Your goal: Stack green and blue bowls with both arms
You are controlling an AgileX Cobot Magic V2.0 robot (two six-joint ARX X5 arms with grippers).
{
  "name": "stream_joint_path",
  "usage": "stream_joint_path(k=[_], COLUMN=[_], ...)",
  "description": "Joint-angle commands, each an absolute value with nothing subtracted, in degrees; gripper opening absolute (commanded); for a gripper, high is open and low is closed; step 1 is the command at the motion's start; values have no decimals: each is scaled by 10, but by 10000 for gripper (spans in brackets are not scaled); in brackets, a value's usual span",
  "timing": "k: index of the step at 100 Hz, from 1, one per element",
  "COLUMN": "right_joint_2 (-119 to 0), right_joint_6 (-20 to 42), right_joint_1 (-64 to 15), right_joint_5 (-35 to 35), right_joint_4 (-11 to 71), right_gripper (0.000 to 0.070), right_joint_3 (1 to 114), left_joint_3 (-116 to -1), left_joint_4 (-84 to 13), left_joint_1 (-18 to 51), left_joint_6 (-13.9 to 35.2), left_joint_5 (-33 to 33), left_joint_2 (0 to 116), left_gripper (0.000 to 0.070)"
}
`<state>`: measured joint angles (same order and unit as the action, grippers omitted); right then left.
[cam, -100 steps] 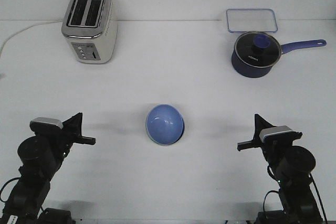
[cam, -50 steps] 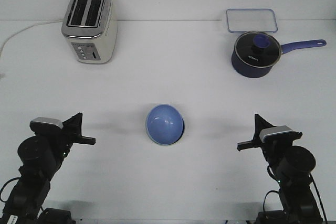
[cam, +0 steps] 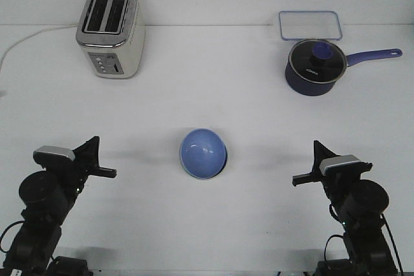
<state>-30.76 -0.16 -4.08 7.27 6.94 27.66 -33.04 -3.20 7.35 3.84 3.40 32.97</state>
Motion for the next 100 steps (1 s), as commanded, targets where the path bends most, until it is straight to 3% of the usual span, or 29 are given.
stream_joint_path(k=[1, 23, 60, 100], right_joint_2=[-308, -308, -308, -308], right_joint_6=[2, 2, 2, 2], right_joint_1=[-41, -42, -42, -42], right_joint_5=[70, 70, 70, 70], right_joint_4=[60, 60, 60, 60], right_gripper=[1, 1, 1, 1], right_joint_3=[277, 277, 277, 277], left_joint_3=[-311, -199, -71, -15], left_joint_4=[-2, 100, 88, 106], left_joint_1=[74, 74, 46, 24], left_joint_6=[30, 30, 31, 46], left_joint_5=[34, 34, 34, 34], left_joint_2=[312, 222, 59, 2], left_gripper=[10, 10, 10, 10])
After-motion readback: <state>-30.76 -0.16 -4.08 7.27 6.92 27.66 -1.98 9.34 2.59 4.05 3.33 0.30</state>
